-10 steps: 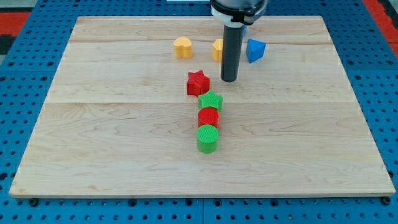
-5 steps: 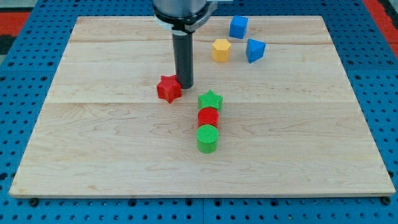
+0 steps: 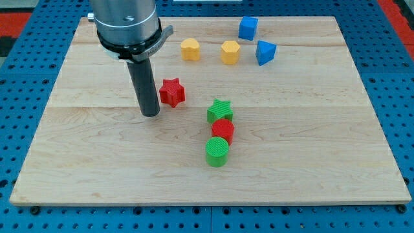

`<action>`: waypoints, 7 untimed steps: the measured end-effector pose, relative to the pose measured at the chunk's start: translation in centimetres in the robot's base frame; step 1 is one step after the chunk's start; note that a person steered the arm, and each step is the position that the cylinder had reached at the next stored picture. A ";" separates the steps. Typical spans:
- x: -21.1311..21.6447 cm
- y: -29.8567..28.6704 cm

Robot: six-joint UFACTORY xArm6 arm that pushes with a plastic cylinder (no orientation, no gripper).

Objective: Reposition the red star diagonally below the yellow heart

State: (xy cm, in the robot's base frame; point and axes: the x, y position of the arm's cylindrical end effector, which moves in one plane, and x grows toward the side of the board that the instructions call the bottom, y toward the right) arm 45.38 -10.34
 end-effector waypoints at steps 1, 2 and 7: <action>-1.2 1.0; -2.2 2.3; -6.0 -3.4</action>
